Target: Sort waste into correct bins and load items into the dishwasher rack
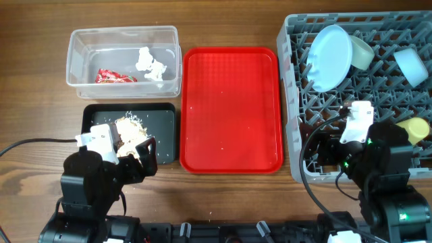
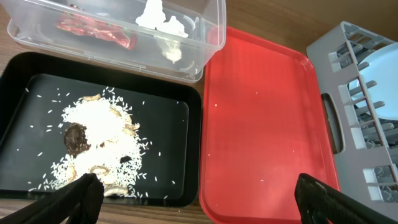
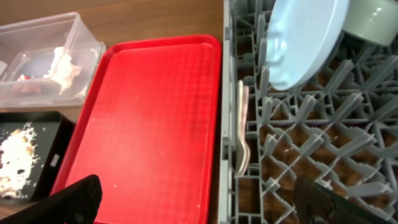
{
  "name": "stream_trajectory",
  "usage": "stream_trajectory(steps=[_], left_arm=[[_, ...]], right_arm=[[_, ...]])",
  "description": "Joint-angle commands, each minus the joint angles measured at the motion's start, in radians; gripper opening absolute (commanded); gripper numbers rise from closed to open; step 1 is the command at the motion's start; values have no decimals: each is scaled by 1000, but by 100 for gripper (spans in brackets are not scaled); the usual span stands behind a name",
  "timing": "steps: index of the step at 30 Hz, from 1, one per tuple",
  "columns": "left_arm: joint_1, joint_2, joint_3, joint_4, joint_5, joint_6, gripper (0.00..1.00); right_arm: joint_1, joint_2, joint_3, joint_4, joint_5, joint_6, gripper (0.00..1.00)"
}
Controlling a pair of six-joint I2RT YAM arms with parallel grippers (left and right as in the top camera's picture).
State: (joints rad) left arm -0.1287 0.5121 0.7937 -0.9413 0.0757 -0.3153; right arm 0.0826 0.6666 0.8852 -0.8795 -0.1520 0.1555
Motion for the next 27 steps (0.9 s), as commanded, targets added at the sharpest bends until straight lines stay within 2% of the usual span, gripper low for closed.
stream_trajectory(steps=[1, 3, 6, 9, 12, 16, 20, 24, 27], left_arm=[[2, -7, -6, 2, -10, 9, 100], [2, -7, -6, 2, -10, 9, 100], [2, -7, -6, 2, -10, 9, 100], [2, -7, -6, 2, -10, 9, 100], [2, -7, -6, 2, -10, 9, 100], [2, -7, -6, 2, -10, 9, 100], [2, -7, -6, 2, -10, 9, 100], [2, -7, -6, 2, -10, 9, 100], [2, -7, -6, 2, -10, 9, 100]], right_arm=[[2, -89, -36, 42, 33, -51, 100], [2, -183, -105, 125, 33, -57, 99], [2, -351, -277, 342, 32, -74, 100], [2, -569, -512, 627, 32, -74, 100], [3, -663, -642, 754, 32, -75, 100], [6, -664, -749, 835, 34, -84, 100], [6, -664, -864, 989, 50, -183, 100], [6, -664, -880, 893, 48, -225, 100], [6, -664, -880, 886, 51, -234, 100]])
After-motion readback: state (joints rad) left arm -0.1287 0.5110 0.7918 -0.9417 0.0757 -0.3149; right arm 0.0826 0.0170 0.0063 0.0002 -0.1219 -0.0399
